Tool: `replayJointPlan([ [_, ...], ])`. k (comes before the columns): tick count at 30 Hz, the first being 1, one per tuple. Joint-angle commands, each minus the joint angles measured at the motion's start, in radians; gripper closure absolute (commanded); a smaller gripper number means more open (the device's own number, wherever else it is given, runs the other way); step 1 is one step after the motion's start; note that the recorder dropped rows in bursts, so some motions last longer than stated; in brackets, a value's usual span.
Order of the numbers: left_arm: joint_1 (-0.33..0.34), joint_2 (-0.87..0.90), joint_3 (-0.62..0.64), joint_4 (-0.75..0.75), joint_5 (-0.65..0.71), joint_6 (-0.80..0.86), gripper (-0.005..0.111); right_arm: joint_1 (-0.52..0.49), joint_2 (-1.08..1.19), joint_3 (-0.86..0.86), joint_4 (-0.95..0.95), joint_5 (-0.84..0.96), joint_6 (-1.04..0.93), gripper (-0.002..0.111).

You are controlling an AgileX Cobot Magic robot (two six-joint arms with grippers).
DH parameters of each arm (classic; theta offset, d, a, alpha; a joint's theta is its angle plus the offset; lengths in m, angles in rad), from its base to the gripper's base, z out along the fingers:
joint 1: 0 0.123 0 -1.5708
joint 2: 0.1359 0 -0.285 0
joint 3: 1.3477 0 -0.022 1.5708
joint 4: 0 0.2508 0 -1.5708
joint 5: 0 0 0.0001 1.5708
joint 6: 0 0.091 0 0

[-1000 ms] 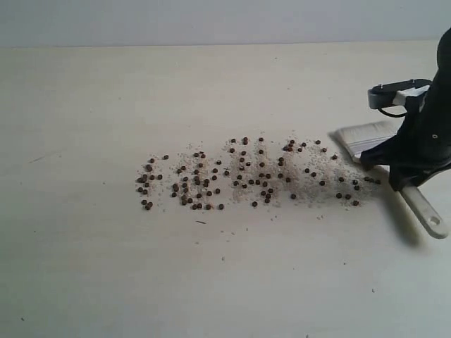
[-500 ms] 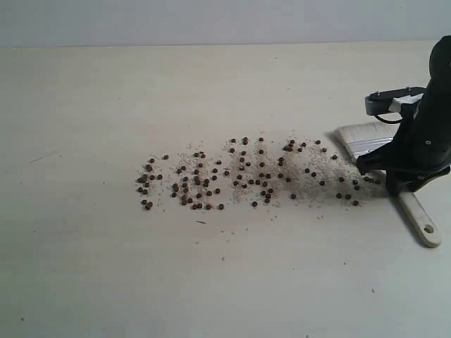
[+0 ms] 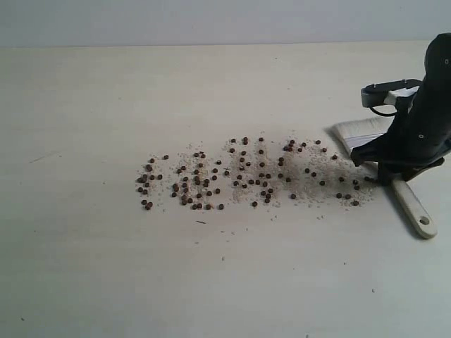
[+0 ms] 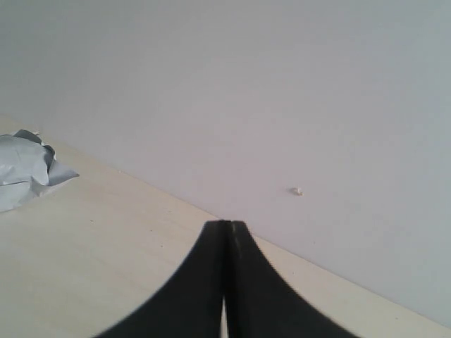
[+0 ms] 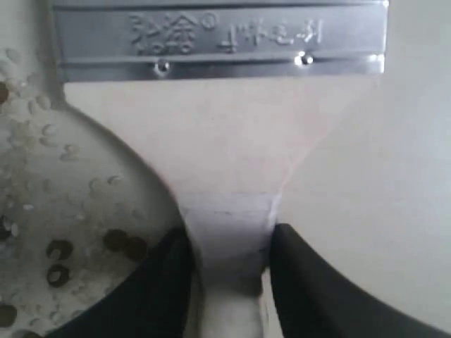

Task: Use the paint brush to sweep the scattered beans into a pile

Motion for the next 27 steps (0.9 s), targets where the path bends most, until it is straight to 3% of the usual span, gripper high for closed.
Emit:
replayJointPlan([
  [1,0.002,-0.004,-0.001,-0.007,-0.001,-0.002,0.107,-0.003,0.006,-0.007,-0.004,0.013,-0.004,0.07],
  [10,0.002,-0.004,-0.001,-0.007,-0.001,-0.002,0.107,-0.003,0.076,-0.007,-0.006,0.021,-0.004,0.065],
  [12,0.002,-0.004,-0.001,-0.007,-0.001,-0.002,0.107,-0.003,0.089,-0.007,-0.006,0.024,-0.004,0.073],
  [17,0.002,-0.004,-0.001,-0.007,-0.001,-0.002,0.107,-0.003,0.095,-0.007,-0.023,0.026,-0.006,0.108],
  [27,0.002,-0.004,-0.001,-0.007,-0.001,-0.002,0.107,-0.003,-0.011,-0.007,-0.027,0.027,-0.035,0.108],
])
